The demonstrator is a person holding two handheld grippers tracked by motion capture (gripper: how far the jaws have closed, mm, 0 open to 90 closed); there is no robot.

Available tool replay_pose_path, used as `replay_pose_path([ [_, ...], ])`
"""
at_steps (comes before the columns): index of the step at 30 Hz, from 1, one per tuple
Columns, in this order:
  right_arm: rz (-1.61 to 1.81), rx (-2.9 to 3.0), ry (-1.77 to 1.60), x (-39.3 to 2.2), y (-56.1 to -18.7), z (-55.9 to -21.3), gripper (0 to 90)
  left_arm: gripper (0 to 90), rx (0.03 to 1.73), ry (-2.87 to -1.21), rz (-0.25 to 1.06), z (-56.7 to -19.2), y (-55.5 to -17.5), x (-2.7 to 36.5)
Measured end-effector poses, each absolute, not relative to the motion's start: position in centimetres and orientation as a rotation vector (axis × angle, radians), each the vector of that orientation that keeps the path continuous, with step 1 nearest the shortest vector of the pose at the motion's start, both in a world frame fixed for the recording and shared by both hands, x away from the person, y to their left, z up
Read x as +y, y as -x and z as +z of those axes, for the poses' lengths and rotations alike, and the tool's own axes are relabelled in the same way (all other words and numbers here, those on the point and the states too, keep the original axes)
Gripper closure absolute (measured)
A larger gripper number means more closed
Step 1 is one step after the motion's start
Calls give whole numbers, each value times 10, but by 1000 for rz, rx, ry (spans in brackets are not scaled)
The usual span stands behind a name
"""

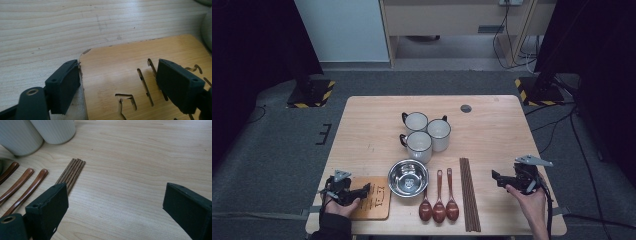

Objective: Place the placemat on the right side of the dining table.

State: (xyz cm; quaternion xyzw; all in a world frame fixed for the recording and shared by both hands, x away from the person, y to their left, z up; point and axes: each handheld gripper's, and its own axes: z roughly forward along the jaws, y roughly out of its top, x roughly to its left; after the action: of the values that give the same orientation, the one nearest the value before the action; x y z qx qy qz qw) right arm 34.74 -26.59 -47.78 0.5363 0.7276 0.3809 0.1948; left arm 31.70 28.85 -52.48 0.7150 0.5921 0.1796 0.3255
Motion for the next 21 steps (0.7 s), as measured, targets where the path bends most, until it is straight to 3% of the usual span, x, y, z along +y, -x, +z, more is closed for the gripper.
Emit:
replay_pose_path([
  [21, 1121, 2058, -1444, -242, -348, -467, 94, 240, 1588, -1806, 476, -525, -315, 292],
])
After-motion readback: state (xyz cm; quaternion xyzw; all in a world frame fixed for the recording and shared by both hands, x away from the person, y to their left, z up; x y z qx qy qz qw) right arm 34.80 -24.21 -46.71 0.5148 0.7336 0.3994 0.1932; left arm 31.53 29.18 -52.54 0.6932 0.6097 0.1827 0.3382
